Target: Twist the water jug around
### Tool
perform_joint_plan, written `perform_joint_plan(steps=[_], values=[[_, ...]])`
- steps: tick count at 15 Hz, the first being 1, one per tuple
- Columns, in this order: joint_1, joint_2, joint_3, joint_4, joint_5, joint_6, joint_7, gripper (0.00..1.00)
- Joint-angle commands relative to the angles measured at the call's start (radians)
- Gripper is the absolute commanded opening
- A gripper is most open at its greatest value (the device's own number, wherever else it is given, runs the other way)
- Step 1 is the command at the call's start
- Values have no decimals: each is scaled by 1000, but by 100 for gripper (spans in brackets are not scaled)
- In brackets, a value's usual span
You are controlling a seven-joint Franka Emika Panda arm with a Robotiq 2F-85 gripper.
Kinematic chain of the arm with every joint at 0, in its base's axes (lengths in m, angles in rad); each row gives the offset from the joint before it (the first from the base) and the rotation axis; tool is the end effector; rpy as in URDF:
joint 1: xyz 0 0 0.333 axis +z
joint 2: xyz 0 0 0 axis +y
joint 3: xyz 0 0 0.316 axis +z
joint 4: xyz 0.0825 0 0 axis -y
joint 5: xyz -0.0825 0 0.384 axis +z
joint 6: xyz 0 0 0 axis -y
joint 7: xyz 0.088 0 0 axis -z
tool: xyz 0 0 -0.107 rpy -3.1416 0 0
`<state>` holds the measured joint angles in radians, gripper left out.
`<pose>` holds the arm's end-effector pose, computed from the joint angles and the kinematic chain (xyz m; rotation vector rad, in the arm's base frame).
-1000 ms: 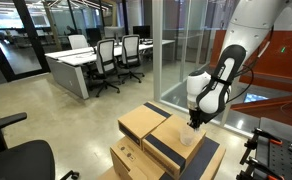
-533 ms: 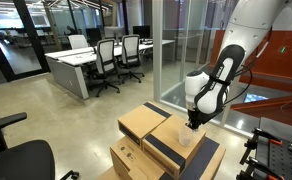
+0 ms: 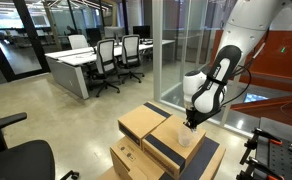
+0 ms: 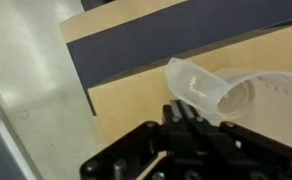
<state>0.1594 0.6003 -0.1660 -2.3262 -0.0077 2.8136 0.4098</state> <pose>0.4866 -0.0129 0.0776 2.9669 -0.5788 -0.1269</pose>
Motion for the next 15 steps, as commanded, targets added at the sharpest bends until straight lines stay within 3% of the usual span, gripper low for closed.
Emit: perform_joint_plan(steps=[1, 15], values=[[10, 26, -4, 33, 27, -24, 14, 7], [7, 12, 3, -2, 15, -18, -16, 6]])
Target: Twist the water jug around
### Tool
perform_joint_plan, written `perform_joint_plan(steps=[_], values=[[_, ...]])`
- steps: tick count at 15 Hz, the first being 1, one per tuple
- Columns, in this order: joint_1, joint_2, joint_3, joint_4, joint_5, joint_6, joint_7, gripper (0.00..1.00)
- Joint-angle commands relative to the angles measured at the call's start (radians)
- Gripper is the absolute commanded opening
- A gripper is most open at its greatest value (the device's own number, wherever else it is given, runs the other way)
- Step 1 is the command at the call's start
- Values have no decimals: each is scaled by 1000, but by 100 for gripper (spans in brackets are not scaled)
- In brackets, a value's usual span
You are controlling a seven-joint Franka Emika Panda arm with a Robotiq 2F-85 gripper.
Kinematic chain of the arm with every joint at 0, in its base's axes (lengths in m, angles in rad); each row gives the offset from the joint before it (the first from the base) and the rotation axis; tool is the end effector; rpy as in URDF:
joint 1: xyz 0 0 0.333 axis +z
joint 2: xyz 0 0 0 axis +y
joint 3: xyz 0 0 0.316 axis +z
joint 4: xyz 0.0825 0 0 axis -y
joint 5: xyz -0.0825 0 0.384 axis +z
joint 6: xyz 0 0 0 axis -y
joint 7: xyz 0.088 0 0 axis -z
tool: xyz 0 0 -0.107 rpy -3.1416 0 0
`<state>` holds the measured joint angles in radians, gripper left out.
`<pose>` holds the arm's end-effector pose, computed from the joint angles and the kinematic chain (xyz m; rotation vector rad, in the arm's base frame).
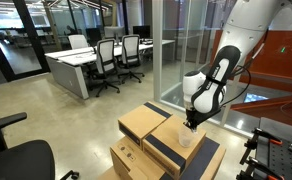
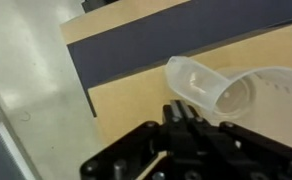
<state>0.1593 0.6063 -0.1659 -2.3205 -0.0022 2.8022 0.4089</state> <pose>0.4864 -0.0133 0.0752 2.9632 -0.5849 -0.1439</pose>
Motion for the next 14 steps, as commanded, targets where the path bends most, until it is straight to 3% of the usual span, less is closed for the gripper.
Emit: perform_joint_plan(steps=[1, 14], values=[[8, 4, 1, -11, 8, -4, -15, 6], [-12, 1, -4, -11, 16, -3, -18, 6]])
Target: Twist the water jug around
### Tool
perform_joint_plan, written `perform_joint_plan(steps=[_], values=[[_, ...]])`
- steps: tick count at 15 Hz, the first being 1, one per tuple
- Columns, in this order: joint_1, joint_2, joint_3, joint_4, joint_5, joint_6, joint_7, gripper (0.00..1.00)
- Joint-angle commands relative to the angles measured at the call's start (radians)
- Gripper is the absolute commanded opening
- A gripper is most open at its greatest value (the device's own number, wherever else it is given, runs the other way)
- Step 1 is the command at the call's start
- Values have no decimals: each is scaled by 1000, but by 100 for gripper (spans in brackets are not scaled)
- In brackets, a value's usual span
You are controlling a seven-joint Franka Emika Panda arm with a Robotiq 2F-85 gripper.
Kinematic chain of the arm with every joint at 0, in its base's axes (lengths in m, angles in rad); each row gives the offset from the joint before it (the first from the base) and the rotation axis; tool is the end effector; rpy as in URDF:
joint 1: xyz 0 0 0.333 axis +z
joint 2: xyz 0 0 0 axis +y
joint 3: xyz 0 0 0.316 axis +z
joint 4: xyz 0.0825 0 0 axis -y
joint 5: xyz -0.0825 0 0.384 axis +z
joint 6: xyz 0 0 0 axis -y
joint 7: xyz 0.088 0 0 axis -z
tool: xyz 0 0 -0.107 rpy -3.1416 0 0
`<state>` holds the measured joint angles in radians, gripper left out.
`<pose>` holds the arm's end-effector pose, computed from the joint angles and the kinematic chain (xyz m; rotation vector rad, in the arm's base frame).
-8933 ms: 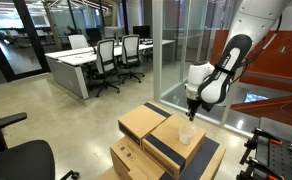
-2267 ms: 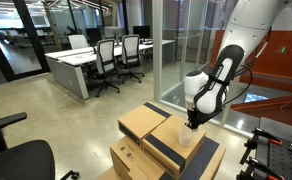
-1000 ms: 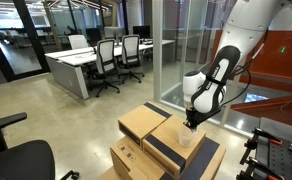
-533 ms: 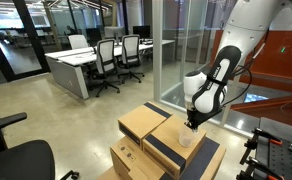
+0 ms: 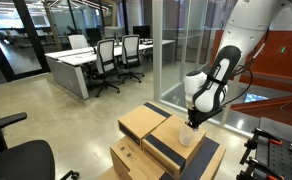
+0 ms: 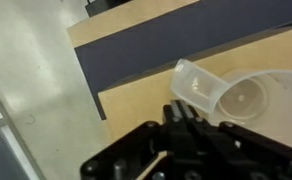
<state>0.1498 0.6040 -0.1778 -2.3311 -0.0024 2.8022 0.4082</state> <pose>0.4819 -0.0246 0.0745 2.9502 -0.6123 -0.1543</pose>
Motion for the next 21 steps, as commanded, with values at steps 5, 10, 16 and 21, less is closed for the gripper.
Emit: perform_joint_plan(steps=[5, 10, 16, 21], values=[[8, -6, 13, -8, 7, 8, -25, 6], [4, -20, 25, -14, 10, 15, -38, 6], [2, -43, 19, -37, 9, 39, -44, 6], [-9, -89, 19, -82, 5, 65, -66, 7]])
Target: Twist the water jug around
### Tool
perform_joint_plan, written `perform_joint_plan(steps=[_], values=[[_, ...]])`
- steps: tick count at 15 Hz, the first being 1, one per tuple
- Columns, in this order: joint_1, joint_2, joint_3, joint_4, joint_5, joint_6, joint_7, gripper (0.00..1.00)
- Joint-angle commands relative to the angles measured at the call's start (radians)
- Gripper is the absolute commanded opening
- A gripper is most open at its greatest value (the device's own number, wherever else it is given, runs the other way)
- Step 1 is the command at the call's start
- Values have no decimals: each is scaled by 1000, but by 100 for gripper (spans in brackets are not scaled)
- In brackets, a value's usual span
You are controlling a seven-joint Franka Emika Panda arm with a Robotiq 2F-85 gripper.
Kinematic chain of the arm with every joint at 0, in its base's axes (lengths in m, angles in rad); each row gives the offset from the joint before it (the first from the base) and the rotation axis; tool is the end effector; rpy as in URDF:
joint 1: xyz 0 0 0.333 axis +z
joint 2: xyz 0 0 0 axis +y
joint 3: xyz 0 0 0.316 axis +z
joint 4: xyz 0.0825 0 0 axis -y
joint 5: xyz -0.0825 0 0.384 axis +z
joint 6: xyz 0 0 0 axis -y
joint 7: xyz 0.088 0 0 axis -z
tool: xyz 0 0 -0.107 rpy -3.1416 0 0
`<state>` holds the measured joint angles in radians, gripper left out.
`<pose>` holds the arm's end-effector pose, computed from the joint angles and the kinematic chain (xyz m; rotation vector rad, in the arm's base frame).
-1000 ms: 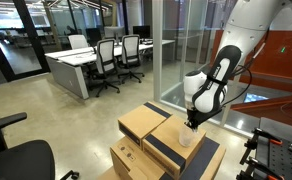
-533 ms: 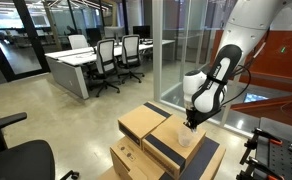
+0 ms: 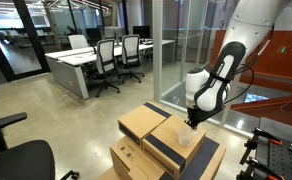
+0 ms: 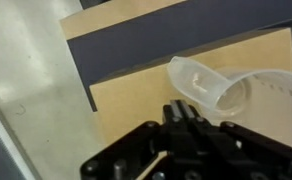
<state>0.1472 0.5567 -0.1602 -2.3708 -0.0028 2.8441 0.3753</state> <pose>0.4796 -0.0152 0.0896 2.9913 -0.5521 -0.0913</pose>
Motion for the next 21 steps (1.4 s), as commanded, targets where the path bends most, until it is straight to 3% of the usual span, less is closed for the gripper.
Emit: perform_joint_plan(steps=[1, 21], values=[[-4, -51, -2, -54, 3, 25, -36, 6], [-19, -76, 28, -91, 22, 11, -45, 6]])
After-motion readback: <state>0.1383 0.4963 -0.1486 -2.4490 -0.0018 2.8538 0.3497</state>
